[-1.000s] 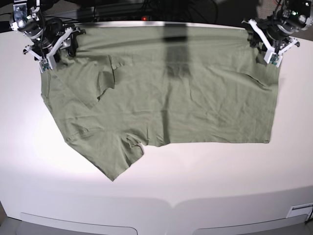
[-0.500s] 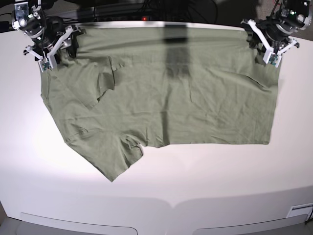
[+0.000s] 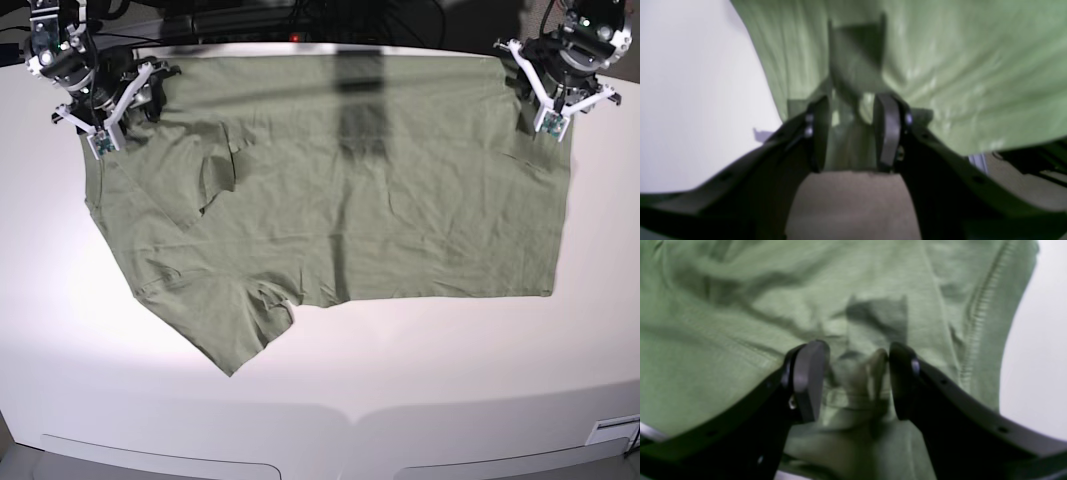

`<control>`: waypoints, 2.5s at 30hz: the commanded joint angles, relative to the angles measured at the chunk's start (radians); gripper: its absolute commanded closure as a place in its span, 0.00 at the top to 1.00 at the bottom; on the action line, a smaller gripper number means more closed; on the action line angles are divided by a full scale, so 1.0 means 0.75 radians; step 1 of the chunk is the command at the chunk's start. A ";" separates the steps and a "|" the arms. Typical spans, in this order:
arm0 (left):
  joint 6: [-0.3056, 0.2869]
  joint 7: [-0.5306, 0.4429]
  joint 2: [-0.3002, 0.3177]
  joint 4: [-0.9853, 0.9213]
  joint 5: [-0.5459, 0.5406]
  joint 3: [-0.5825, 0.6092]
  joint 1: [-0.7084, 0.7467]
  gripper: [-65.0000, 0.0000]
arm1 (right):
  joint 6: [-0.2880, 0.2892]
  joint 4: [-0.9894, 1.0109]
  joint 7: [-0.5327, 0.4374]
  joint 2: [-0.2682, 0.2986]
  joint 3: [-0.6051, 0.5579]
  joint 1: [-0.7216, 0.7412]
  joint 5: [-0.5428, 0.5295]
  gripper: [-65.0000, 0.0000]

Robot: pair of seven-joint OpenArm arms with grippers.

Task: Fold the T-shirt properly
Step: 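Open both grippers and move them onto the shirt's middle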

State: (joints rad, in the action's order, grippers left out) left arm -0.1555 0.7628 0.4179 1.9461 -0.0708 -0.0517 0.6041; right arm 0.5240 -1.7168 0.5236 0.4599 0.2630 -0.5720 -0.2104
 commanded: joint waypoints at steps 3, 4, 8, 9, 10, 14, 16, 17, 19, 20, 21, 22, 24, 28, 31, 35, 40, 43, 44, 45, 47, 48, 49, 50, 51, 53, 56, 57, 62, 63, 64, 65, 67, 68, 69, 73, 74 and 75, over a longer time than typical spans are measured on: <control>0.010 -0.060 0.016 0.061 0.005 -0.009 0.006 0.34 | 0.001 -0.075 -0.010 0.014 0.007 -0.009 -0.018 0.48; 0.010 -0.079 0.016 0.068 0.005 -0.009 0.006 0.34 | 0.001 -0.092 -0.011 0.014 0.007 -0.009 -0.025 0.48; 0.010 -0.117 0.015 0.068 -0.001 -0.009 -0.042 0.34 | 0.001 -0.121 -0.032 0.007 0.007 0.025 -0.090 0.48; 0.010 -0.121 0.015 0.068 -0.001 -0.009 -0.067 0.34 | 0.001 -0.121 -0.037 -0.008 0.007 0.047 -0.089 0.48; 0.010 -0.133 0.015 0.066 -0.007 -0.009 -0.095 0.34 | 0.001 -0.120 -0.038 -0.026 0.007 0.074 -0.088 0.48; 0.015 -0.121 0.004 0.065 -0.092 -0.009 -0.203 0.34 | 0.011 -0.119 -0.032 -0.123 0.007 0.178 -0.084 0.48; 0.058 -0.109 -0.044 0.065 -0.075 -0.009 -0.237 0.34 | 0.038 -0.119 -0.030 -0.166 0.007 0.218 -0.054 0.48; 0.059 -0.129 -0.068 0.065 -0.056 -0.009 -0.247 0.34 | 0.039 -0.119 -0.033 -0.185 0.007 0.235 -0.039 0.48; 0.059 -0.220 -0.105 0.065 -0.008 -0.009 -0.269 0.34 | 0.039 -0.119 -0.042 -0.212 0.007 0.273 -0.035 0.48; 0.060 -0.259 -0.122 0.065 0.015 -0.009 -0.283 0.34 | 0.038 -0.120 -0.045 -0.222 0.007 0.293 -0.035 0.48; 0.060 -0.280 -0.135 0.065 0.030 -0.009 -0.301 0.34 | 0.038 -0.120 -0.047 -0.226 0.007 0.309 -0.040 0.48; 0.065 -0.280 -0.143 0.065 0.030 -0.009 -0.317 0.34 | 0.039 -0.120 -0.049 -0.225 0.007 0.320 -0.050 0.48; 0.064 -0.281 -0.143 0.066 0.025 -0.009 -0.325 0.34 | 0.039 -0.120 -0.072 -0.225 0.007 0.322 -0.048 0.48; 0.064 -0.280 -0.143 0.066 0.026 -0.009 -0.317 0.34 | 0.039 -0.120 -0.087 -0.225 0.007 0.321 -0.048 0.48; 0.064 -0.281 -0.143 0.066 0.026 -0.009 -0.318 0.34 | 0.039 -0.120 -0.085 -0.225 0.007 0.319 -0.048 0.48; 0.064 -0.248 -0.143 0.066 0.025 -0.009 -0.318 0.37 | 0.039 -0.120 -0.080 -0.225 0.007 0.318 -0.044 0.48; 0.064 -0.246 -0.143 0.066 0.025 -0.009 -0.318 0.70 | 0.039 -0.120 -0.068 -0.225 0.007 0.318 -0.044 0.52; 0.064 -0.246 -0.143 0.066 0.025 -0.009 -0.317 0.70 | 0.040 -0.120 -0.060 -0.225 0.007 0.318 -0.043 0.72; 0.064 -0.246 -0.143 0.066 0.025 -0.009 -0.317 0.70 | 0.040 -0.120 -0.060 -0.225 0.007 0.318 -0.043 0.73; 0.064 -0.250 -0.143 0.066 0.025 -0.009 -0.317 0.70 | 0.040 -0.120 -0.060 -0.225 0.007 0.318 -0.044 0.73; 0.064 -0.277 -0.143 0.066 0.025 -0.009 -0.317 0.70 | 0.040 -0.120 -0.060 -0.225 0.007 0.318 -0.043 0.73; 0.064 -0.283 -0.143 0.066 0.026 -0.009 -0.318 0.70 | 0.040 -0.120 -0.060 -0.225 0.007 0.318 -0.044 0.73; 0.064 -0.282 -0.143 0.066 0.026 -0.009 -0.317 0.70 | 0.039 -0.120 -0.062 -0.225 0.007 0.318 -0.045 0.73; 0.064 -0.281 -0.143 0.066 0.025 -0.009 -0.317 0.70 | 0.039 -0.120 -0.071 -0.225 0.007 0.318 -0.045 0.73; 0.064 -0.281 -0.143 0.066 0.026 -0.009 -0.317 0.70 | 0.039 -0.120 -0.074 -0.225 0.007 0.318 -0.044 0.73; 0.064 -0.281 -0.143 0.066 0.025 -0.009 -0.317 0.70 | 0.039 -0.120 -0.076 -0.225 0.007 0.318 -0.045 0.73; 0.064 -0.282 -0.143 0.066 0.026 -0.009 -0.318 0.70 | 0.039 -0.120 -0.096 -0.225 0.007 0.319 -0.049 0.73; 0.064 -0.282 -0.143 0.066 0.026 -0.009 -0.318 0.70 | 0.039 -0.120 -0.101 -0.225 0.007 0.319 -0.049 0.73; 0.063 -0.280 -0.143 0.066 0.026 -0.009 -0.321 0.70 | 0.039 -0.120 -0.174 -0.226 0.007 0.319 -0.049 0.73; 0.064 -0.280 -0.143 0.066 0.031 -0.009 -0.322 0.70 | 0.039 -0.120 -0.189 -0.226 0.007 0.319 -0.049 0.73; 0.064 -0.280 -0.143 0.066 0.044 -0.009 -0.322 0.70 | 0.039 -0.120 -0.200 -0.226 0.007 0.319 -0.049 0.73; 0.064 -0.280 -0.143 0.066 0.072 -0.009 -0.321 0.70 | 0.039 -0.120 -0.204 -0.226 0.007 0.319 -0.049 0.73; 0.064 -0.280 -0.143 0.066 0.140 -0.009 -0.321 0.70 | 0.039 -0.120 -0.204 -0.226 0.007 0.319 -0.049 0.73; 0.064 -0.280 -0.143 0.066 0.171 -0.009 -0.321 0.70 | 0.039 -0.120 -0.203 -0.226 0.007 0.319 -0.049 0.73; 0.065 -0.281 -0.143 0.066 0.192 -0.009 -0.321 0.70 | 0.039 -0.120 -0.199 -0.226 0.007 0.319 -0.049 0.73; 0.065 -0.290 -0.143 0.066 0.199 -0.009 -0.322 0.70 | 0.039 -0.120 -0.165 -0.226 0.007 0.323 -0.050 0.73; 0.066 -0.291 -0.143 0.066 0.199 -0.009 -0.325 0.70 | 0.039 -0.120 -0.131 -0.229 0.007 0.328 -0.062 0.73; 0.066 -0.290 -0.143 0.066 0.199 -0.009 -0.328 0.70 | 0.039 -0.120 -0.091 -0.234 0.007 0.338 -0.085 0.73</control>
State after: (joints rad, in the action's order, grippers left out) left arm -0.1116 0.5751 0.3019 1.9778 0.0711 -0.0532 0.3660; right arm 0.5541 -1.7885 0.4889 0.2768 0.2623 -0.3290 -0.2623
